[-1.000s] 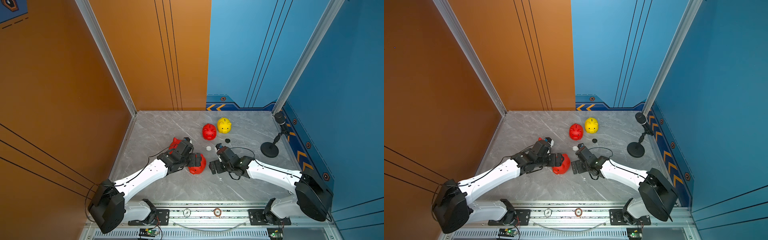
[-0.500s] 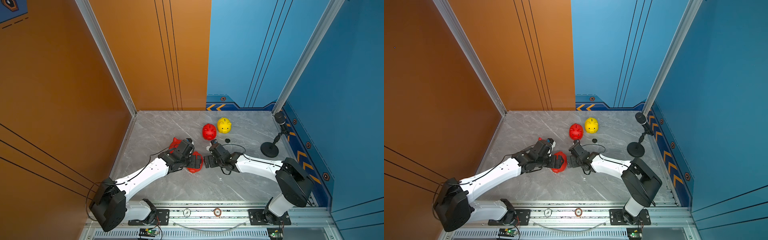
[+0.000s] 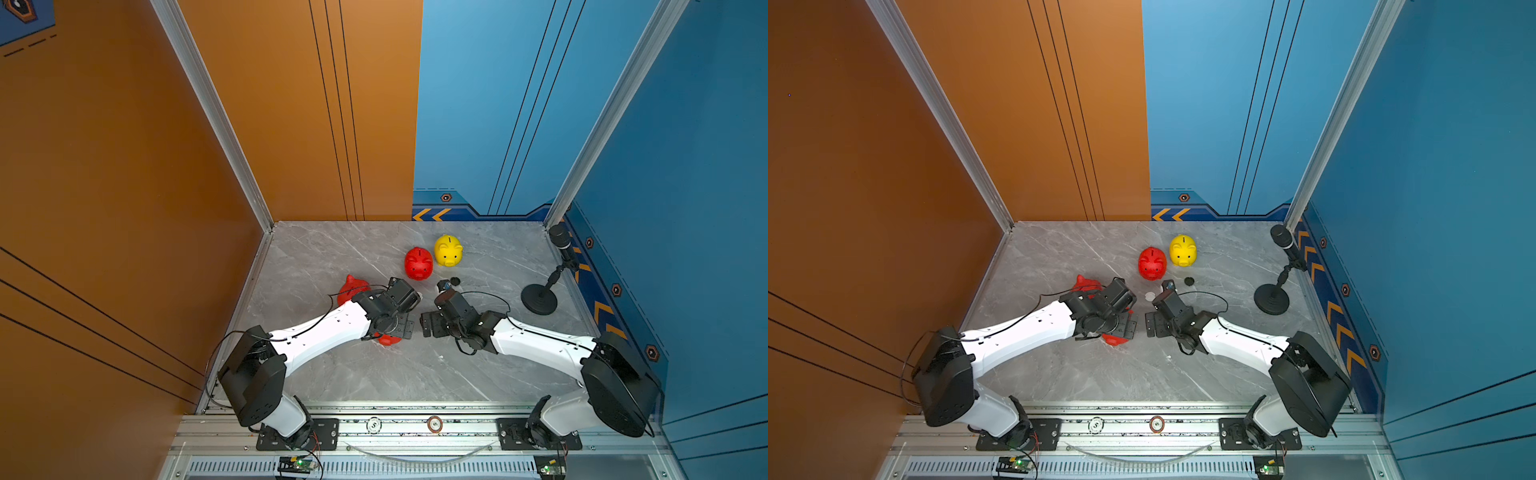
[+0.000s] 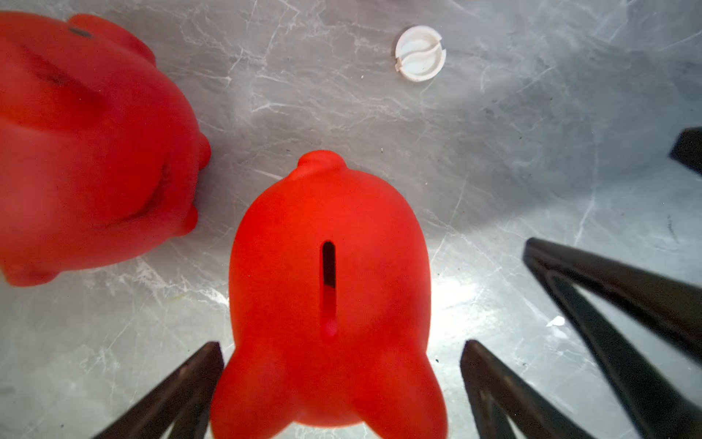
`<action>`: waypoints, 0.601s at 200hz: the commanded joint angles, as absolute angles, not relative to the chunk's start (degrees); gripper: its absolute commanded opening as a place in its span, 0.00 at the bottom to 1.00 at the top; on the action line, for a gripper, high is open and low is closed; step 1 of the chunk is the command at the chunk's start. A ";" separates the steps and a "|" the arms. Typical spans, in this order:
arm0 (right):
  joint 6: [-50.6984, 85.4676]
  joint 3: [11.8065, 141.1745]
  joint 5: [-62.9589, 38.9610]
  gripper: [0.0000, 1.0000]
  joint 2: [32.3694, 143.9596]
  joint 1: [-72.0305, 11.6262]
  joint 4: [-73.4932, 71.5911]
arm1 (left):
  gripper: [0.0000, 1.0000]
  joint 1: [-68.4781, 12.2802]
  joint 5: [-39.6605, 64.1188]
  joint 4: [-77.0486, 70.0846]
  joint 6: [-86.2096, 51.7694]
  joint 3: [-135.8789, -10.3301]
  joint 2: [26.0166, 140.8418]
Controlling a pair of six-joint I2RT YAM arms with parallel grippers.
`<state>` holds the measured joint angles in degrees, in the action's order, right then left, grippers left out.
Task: Open piggy banks
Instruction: Adjust the piggy bank at the center of the board.
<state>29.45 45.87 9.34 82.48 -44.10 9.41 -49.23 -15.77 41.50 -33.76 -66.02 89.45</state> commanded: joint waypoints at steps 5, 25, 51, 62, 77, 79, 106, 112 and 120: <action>29.14 43.91 10.91 1.00 80.03 -43.05 10.39 | 0.88 -50.61 -19.07 46.47 -34.73 -68.18 90.57; 28.36 43.46 10.43 1.00 78.56 -42.24 10.91 | 0.74 -51.00 -18.63 46.50 -34.83 -68.62 90.70; 26.75 43.47 9.41 1.00 77.56 -41.01 11.89 | 0.67 -51.12 -16.99 46.45 -34.97 -68.66 89.86; 26.38 43.52 9.07 1.00 77.32 -40.66 12.12 | 0.67 -51.14 -15.62 46.42 -35.06 -68.61 89.13; 25.55 43.42 8.01 1.00 77.12 -40.61 11.93 | 0.67 -51.26 -13.97 45.81 -34.91 -68.16 87.85; 25.44 43.40 7.89 1.00 77.07 -40.61 11.88 | 0.67 -51.22 -13.58 45.51 -34.90 -67.93 87.59; 24.22 43.37 6.15 1.00 77.15 -38.69 11.16 | 0.67 -49.41 -0.24 34.14 -35.30 -61.35 81.87; 23.94 43.34 5.52 1.00 77.16 -38.59 11.08 | 0.67 -48.66 3.65 30.11 -36.14 -59.53 80.39; 23.66 43.63 5.01 1.00 77.17 -38.50 11.29 | 0.67 -47.54 7.59 26.36 -37.66 -56.18 78.68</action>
